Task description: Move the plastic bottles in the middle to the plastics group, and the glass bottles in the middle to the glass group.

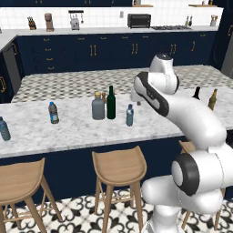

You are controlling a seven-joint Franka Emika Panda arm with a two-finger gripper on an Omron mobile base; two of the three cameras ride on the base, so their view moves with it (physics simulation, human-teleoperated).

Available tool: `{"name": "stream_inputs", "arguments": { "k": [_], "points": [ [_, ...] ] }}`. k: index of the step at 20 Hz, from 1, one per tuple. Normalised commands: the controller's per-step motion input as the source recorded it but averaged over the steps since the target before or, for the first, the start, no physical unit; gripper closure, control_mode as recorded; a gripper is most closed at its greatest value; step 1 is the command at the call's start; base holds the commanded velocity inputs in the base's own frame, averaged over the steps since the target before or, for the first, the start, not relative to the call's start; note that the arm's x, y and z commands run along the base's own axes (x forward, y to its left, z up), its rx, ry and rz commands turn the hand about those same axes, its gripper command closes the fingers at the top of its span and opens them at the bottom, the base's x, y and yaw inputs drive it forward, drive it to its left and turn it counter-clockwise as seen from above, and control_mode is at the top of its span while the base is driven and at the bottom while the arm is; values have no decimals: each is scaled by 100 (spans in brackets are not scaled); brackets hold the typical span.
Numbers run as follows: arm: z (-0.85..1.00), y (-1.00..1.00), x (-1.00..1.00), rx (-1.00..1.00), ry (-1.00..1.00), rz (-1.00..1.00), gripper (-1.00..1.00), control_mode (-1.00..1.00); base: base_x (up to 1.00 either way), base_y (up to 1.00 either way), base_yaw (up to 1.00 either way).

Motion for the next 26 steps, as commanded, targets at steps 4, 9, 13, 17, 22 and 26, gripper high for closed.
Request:
{"name": "stream_inputs", "arguments": {
  "k": [4,9,13,17,22,26],
  "points": [
    [-43,0,59,0,-7,11,-100,-100,0,0,0],
    [-35,0,57,0,-7,9,-100,-100,0,0,0],
    [-1,0,56,-13,2,1,-100,-100,0,0,0],
    [-24,0,61,-3,0,0,-100,-100,0,0,0],
    [-53,0,58,0,2,0,-100,-100,0,0,0],
    [-43,0,52,0,7,0,-100,-100,0,0,0]
  ]
}}
